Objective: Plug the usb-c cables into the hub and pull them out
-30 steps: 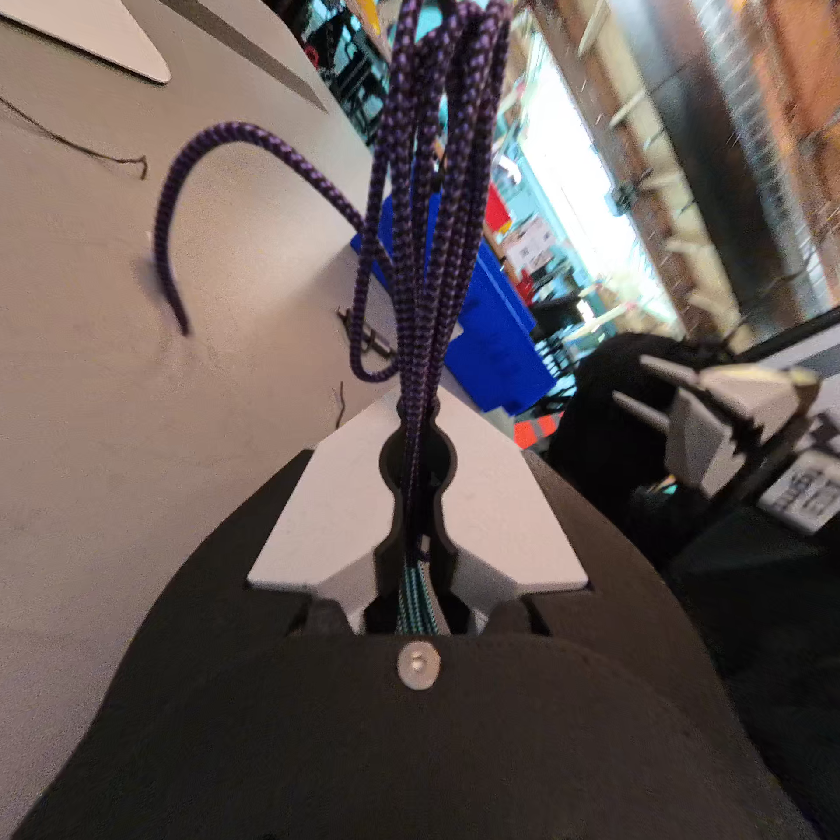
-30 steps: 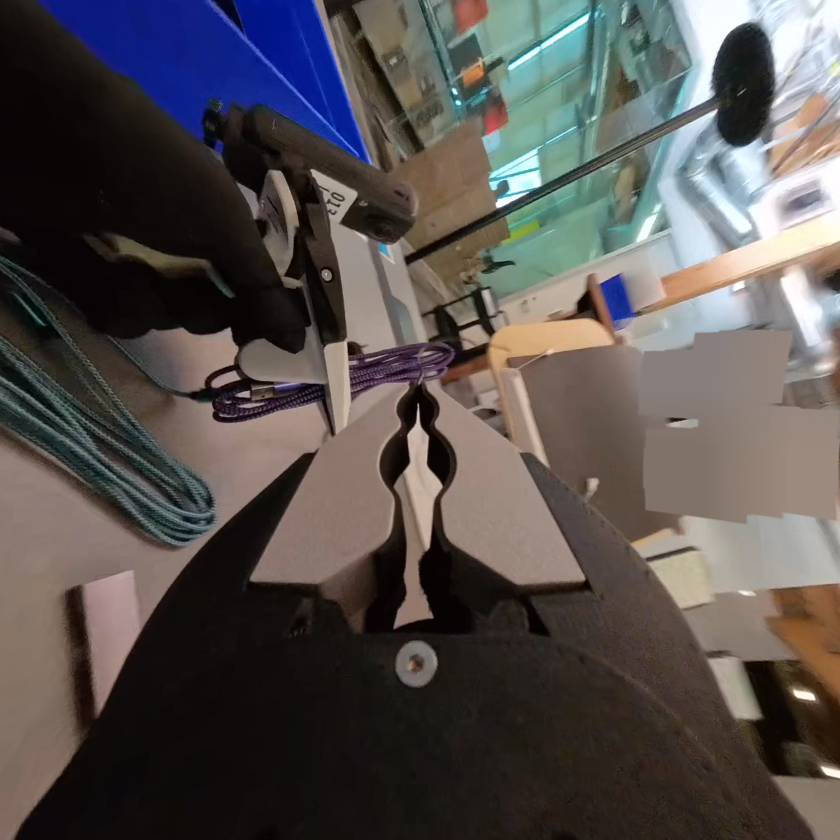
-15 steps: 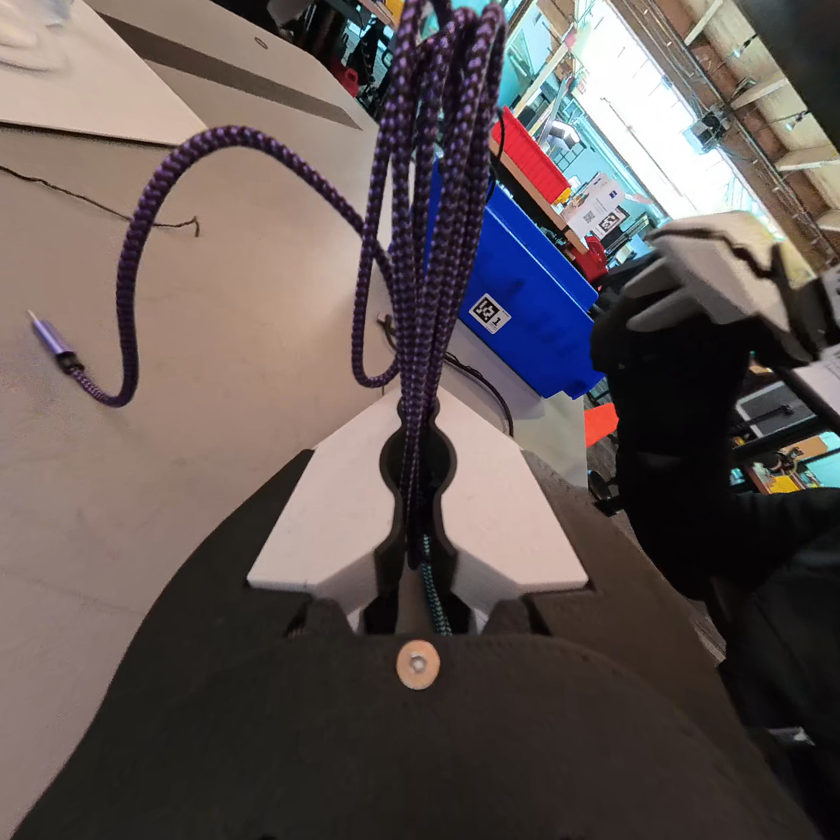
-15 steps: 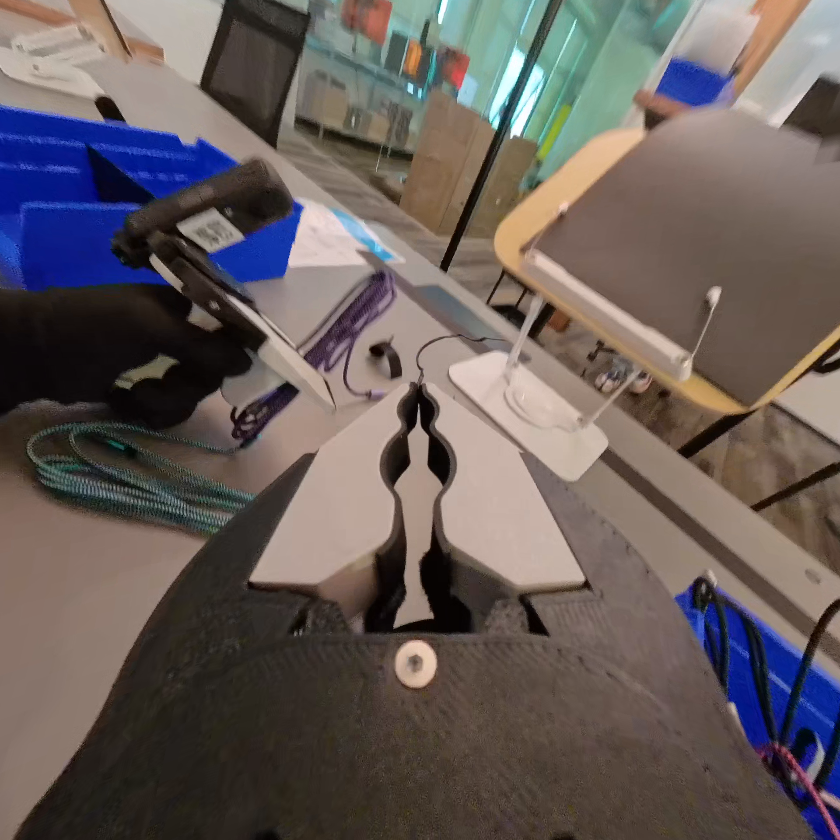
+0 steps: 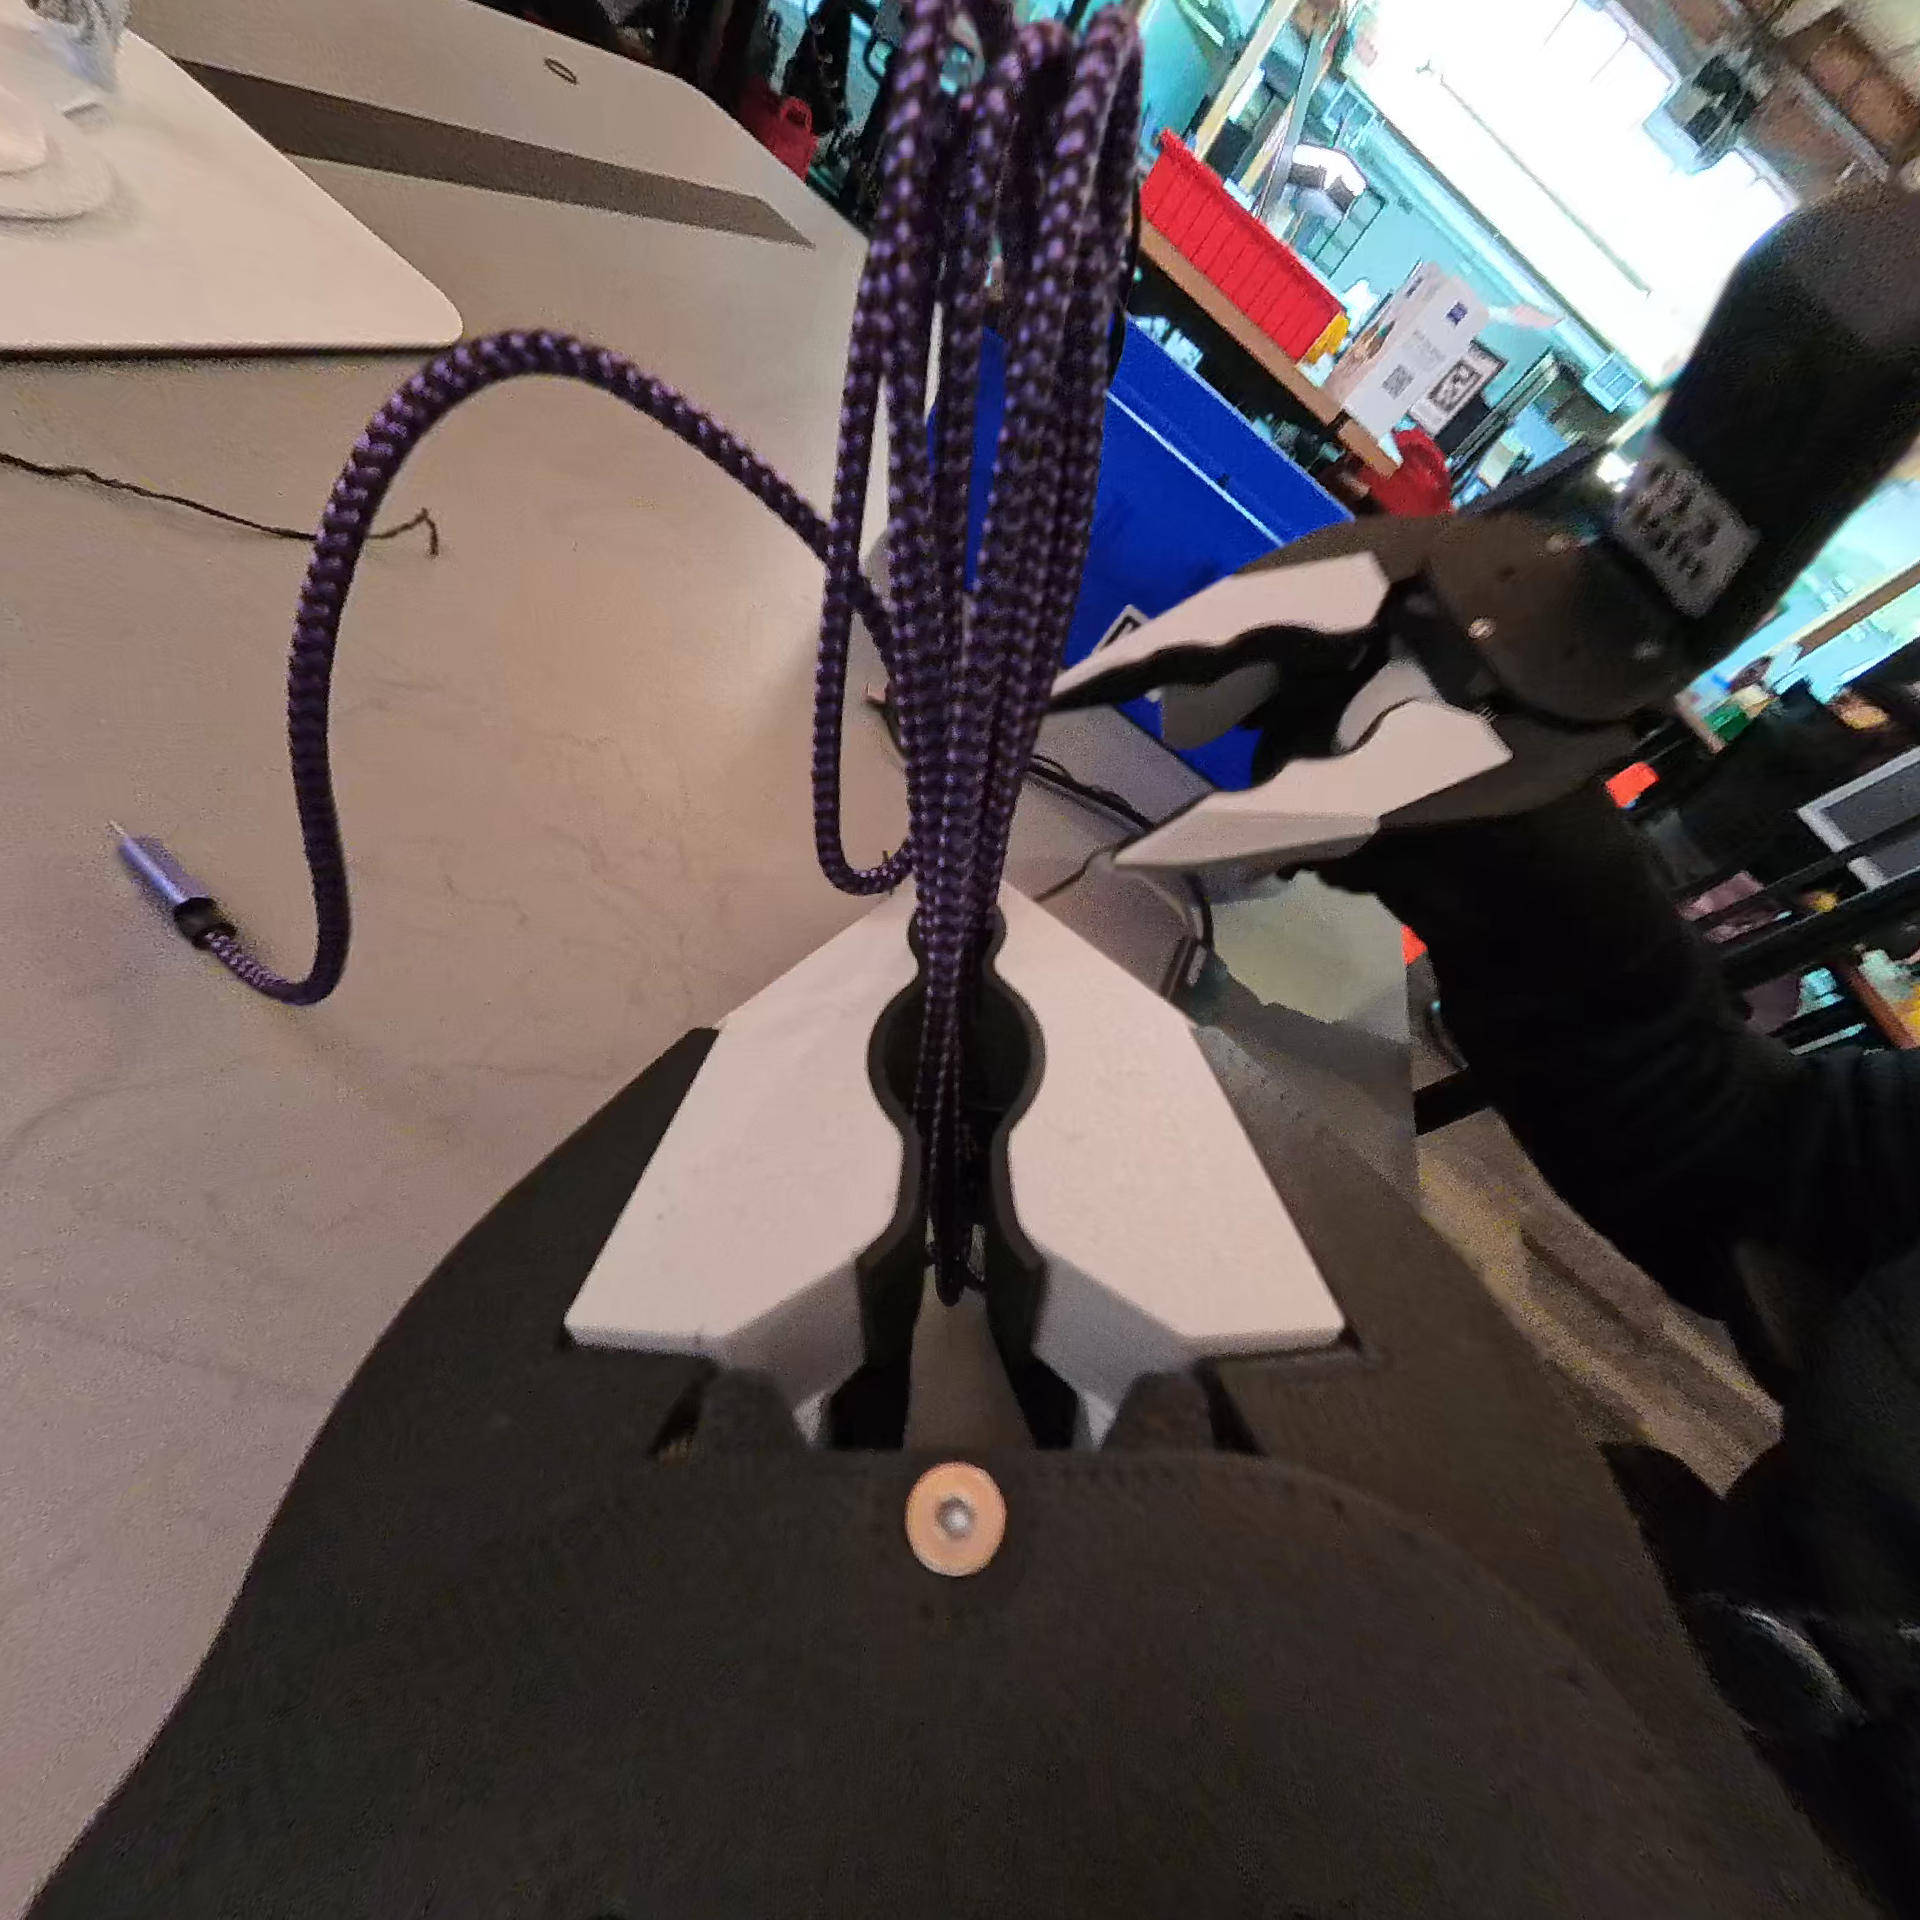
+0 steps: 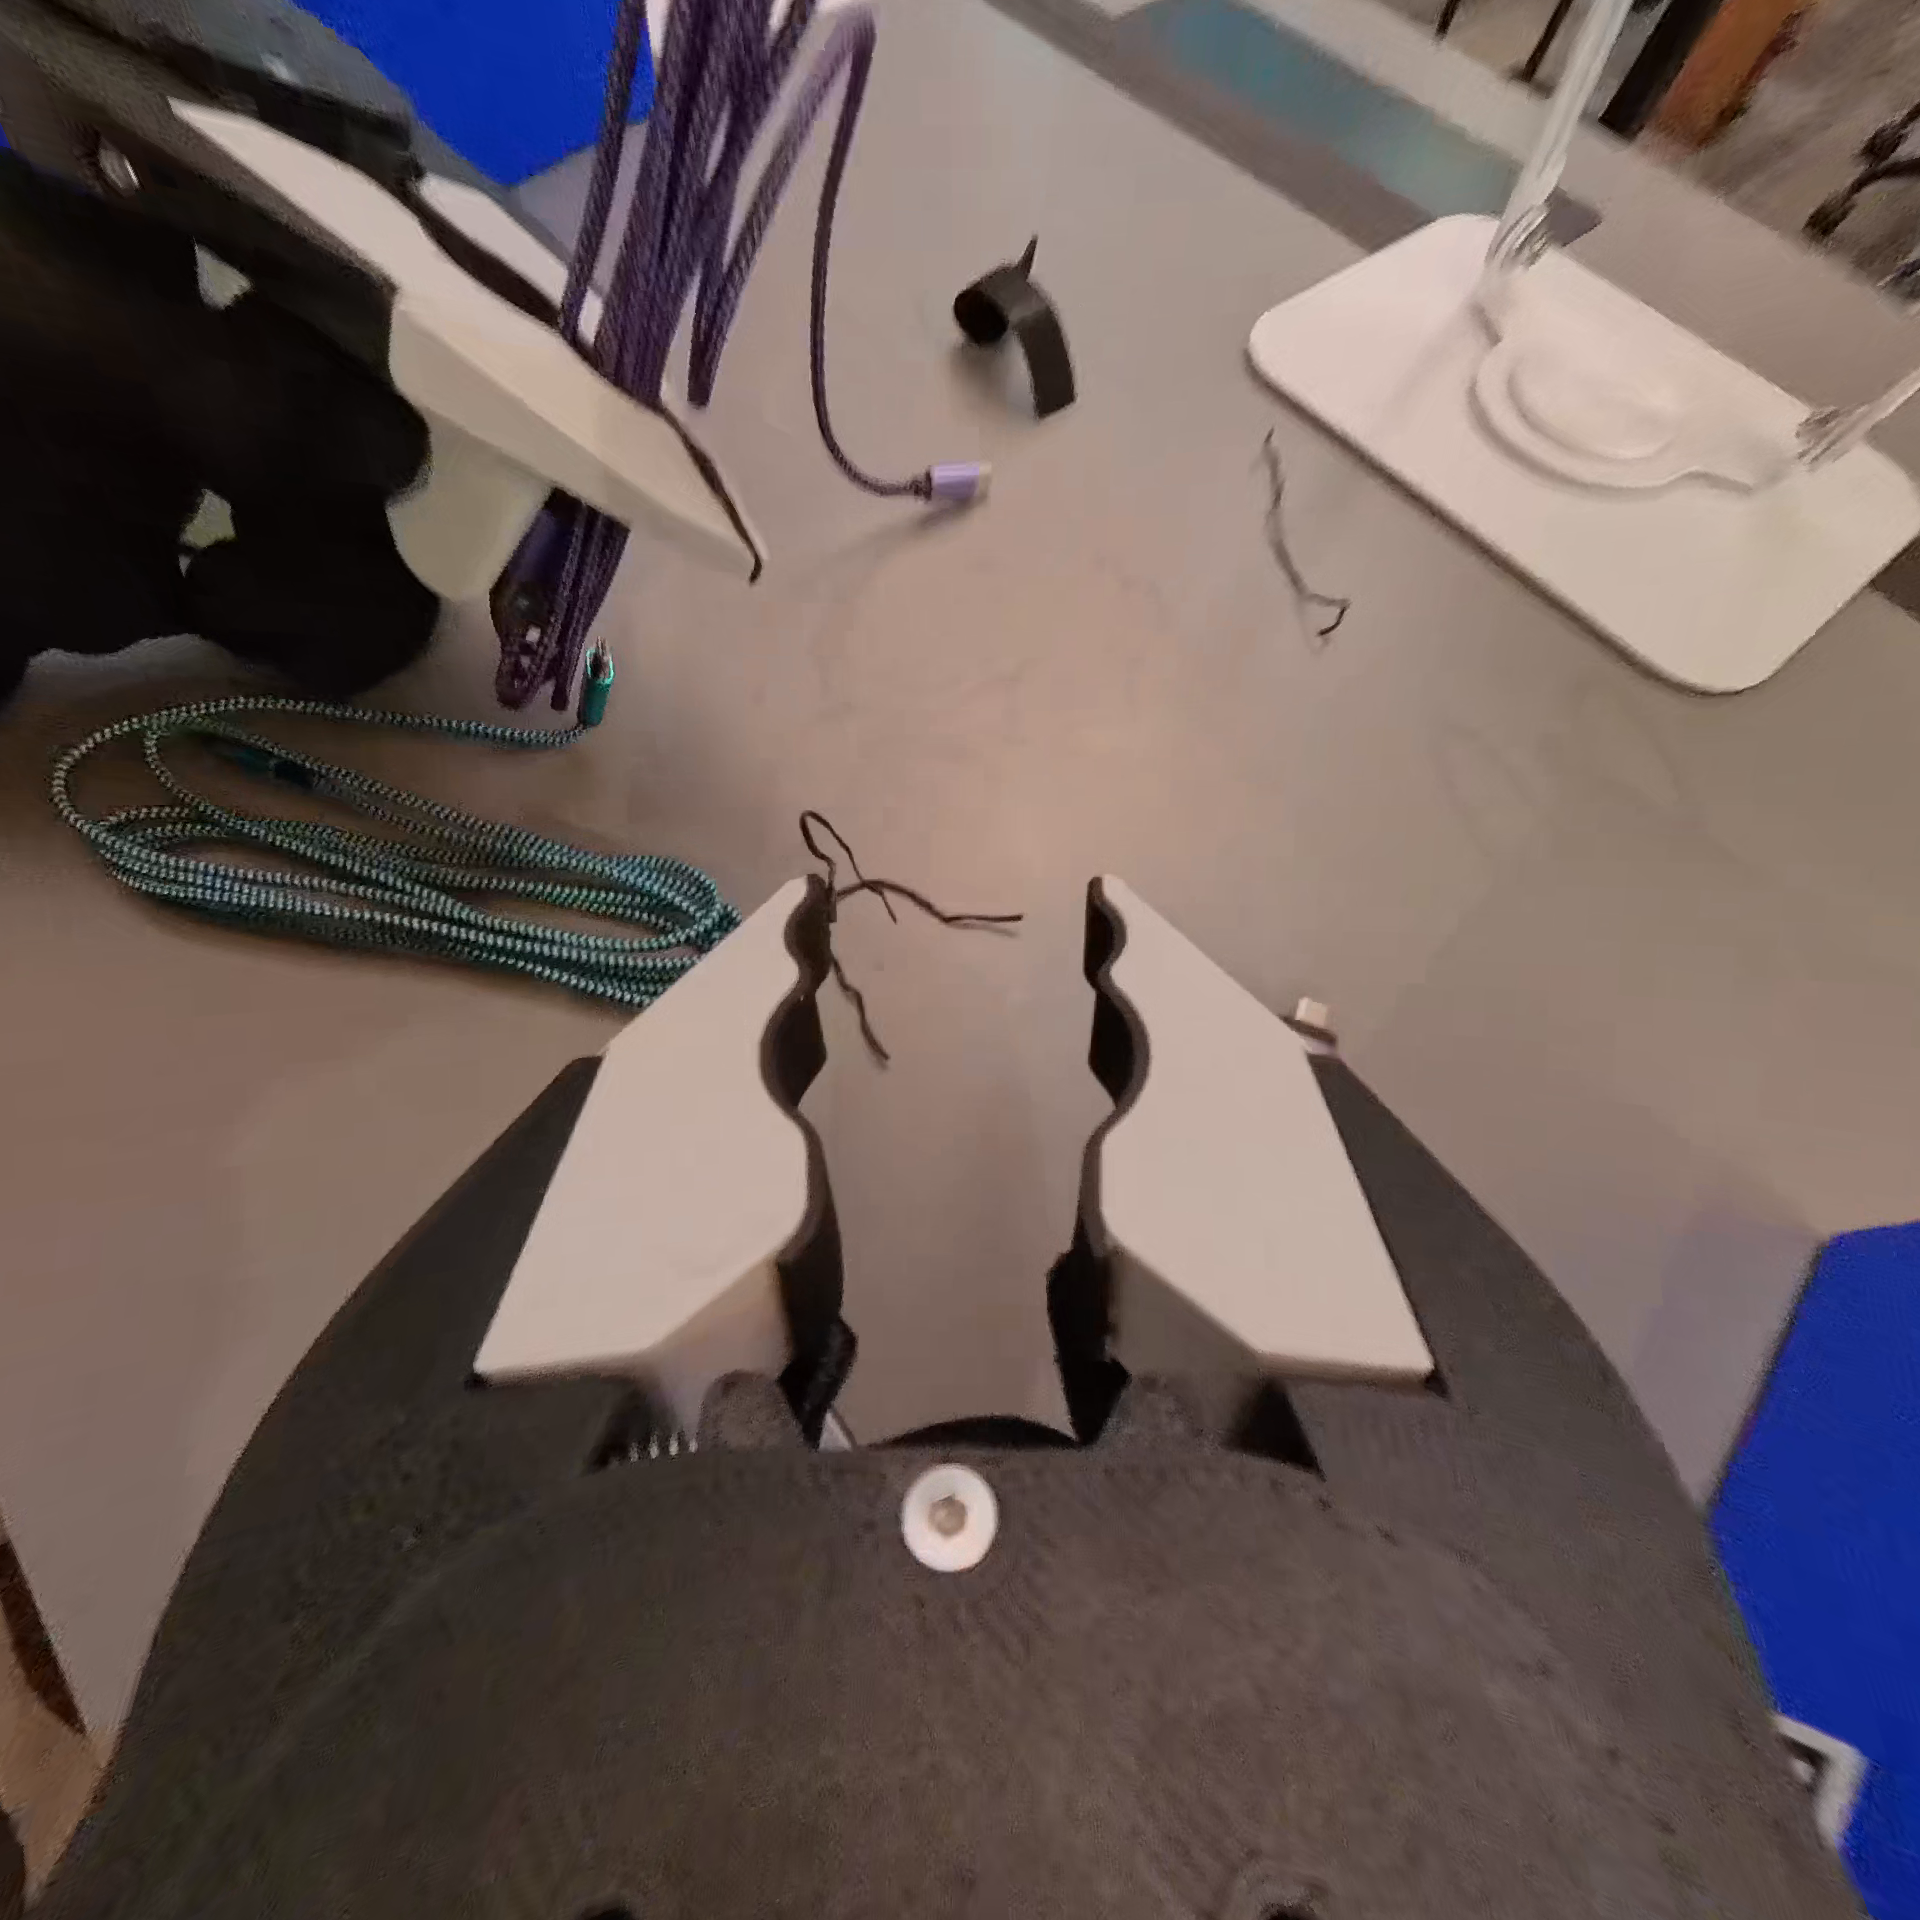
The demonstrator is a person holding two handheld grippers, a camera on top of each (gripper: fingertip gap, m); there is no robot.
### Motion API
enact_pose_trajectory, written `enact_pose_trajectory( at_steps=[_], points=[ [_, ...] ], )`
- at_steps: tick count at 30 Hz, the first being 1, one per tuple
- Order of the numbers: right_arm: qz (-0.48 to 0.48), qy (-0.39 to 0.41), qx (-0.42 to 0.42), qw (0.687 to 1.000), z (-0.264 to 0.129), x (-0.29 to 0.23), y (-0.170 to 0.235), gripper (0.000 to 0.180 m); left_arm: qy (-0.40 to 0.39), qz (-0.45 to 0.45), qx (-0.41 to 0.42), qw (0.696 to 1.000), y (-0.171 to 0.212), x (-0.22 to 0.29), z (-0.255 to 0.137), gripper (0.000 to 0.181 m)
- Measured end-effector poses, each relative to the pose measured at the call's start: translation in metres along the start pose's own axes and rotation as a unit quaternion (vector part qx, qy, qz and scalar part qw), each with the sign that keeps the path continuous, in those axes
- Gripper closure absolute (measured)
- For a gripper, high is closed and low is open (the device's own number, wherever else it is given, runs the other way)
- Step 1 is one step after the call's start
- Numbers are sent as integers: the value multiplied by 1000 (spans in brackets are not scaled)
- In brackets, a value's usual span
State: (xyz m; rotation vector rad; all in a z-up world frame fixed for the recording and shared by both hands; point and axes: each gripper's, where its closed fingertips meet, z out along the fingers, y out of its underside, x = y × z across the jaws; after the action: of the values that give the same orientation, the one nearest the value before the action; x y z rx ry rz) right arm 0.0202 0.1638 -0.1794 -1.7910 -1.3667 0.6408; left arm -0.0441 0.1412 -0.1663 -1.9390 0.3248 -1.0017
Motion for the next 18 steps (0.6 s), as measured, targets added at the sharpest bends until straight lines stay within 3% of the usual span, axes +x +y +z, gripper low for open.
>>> enact_pose_trajectory(
  at_steps=[2, 4, 6, 8, 9, 12, 18],
  points=[
    [-12, -8, 27, 1000, -8, -3, -15, 152, -7, 19, -5, 1000, -1, 3, 2, 181],
    [14, -98, 63, 993, -14, -29, -32, 180, -8, 47, -16, 999, -1, 11, 5, 181],
    [52, -149, 104, 982, -14, -40, -52, 172, -10, 81, -35, 996, 1, 19, 9, 181],
    [90, -168, 124, 974, -7, -40, -66, 135, -13, 113, -64, 991, 7, 28, 14, 181],
    [103, -180, 134, 969, -4, -41, -71, 134, -19, 129, -74, 989, 10, 31, 16, 181],
    [107, -203, 140, 963, 3, -45, -79, 136, -25, 156, -95, 983, 16, 36, 22, 181],
    [112, -262, 166, 944, 0, -56, -88, 171, -16, 163, -99, 982, 18, 38, 26, 181]
  ],
)
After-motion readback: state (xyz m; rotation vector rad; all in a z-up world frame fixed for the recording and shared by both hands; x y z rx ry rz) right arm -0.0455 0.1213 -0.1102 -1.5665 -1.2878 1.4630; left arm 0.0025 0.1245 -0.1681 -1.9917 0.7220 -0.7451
